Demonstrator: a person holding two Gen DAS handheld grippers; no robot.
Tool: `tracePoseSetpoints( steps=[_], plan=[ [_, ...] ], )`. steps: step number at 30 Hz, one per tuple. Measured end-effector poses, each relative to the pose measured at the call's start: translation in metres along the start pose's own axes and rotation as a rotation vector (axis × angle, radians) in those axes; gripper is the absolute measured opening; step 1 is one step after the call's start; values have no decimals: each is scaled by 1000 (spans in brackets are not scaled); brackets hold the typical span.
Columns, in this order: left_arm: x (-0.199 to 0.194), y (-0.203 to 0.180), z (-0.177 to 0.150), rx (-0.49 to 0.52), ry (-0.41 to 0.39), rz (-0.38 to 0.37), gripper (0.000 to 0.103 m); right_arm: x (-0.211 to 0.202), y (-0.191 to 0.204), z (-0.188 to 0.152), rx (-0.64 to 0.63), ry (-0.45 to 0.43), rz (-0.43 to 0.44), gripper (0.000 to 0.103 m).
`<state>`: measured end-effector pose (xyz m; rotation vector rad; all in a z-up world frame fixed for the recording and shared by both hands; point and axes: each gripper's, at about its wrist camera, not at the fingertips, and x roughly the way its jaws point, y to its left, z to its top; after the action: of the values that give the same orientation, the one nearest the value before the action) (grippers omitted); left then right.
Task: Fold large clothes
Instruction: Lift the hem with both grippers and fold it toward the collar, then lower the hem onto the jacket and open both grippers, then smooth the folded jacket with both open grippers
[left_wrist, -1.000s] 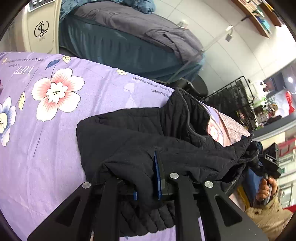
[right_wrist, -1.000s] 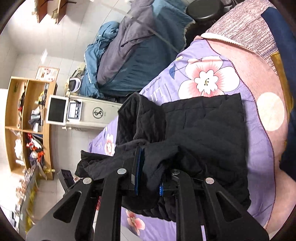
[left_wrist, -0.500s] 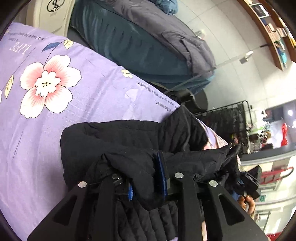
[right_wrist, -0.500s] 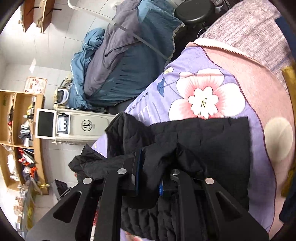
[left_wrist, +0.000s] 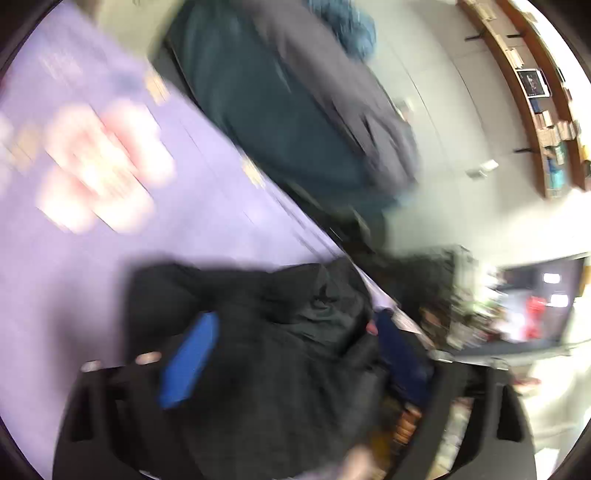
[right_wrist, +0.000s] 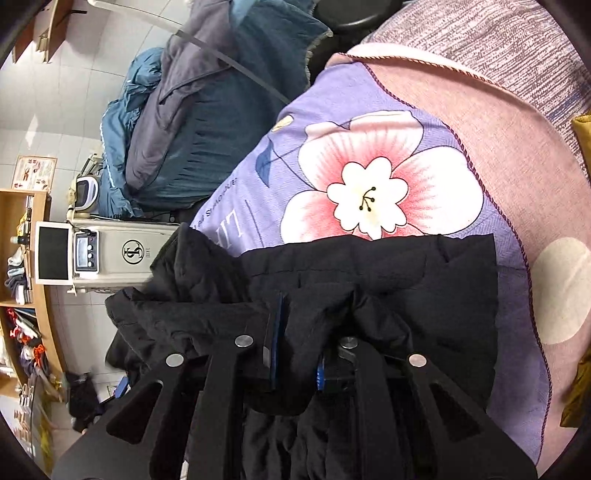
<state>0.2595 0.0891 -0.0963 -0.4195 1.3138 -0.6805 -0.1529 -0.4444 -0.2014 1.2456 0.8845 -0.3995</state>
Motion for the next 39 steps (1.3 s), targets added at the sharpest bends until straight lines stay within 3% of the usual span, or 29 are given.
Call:
tracePoseSetpoints(
  steps=[2,6,9,12,15,17,19,24,27,31,34,39],
  plan=[
    [-18,-3,-1,94,-36,126,91,2,-4,1,18,1,4,14],
    [-26,-29,-43,310,-18,251,91,6,-13,3,79,7,28,14],
    [-7,-64,-121,560,58,288,91,10,-26,5,182,31,98,16],
    [10,-85,-189,692,78,281,91,4,-29,3,232,47,158,24],
    [32,-92,-232,673,113,266,91,-17,-20,-5,221,43,243,47],
    [47,-94,-249,658,146,255,91,-31,-17,-8,235,31,322,77],
    [54,-98,-258,668,155,261,91,-50,-14,-15,241,-5,360,84],
    [60,-106,-273,721,144,303,91,-86,15,-46,-2,-60,213,85],
    [57,-104,-277,755,119,338,91,-91,54,-102,-366,-64,18,85],
    [62,-98,-276,782,110,396,91,-67,68,-176,-666,-32,-196,85],
    [70,-90,-275,784,126,424,91,-46,60,-202,-706,3,-269,85],
    [88,-89,-262,762,134,445,92,-24,56,-202,-707,34,-323,85]
  ],
)
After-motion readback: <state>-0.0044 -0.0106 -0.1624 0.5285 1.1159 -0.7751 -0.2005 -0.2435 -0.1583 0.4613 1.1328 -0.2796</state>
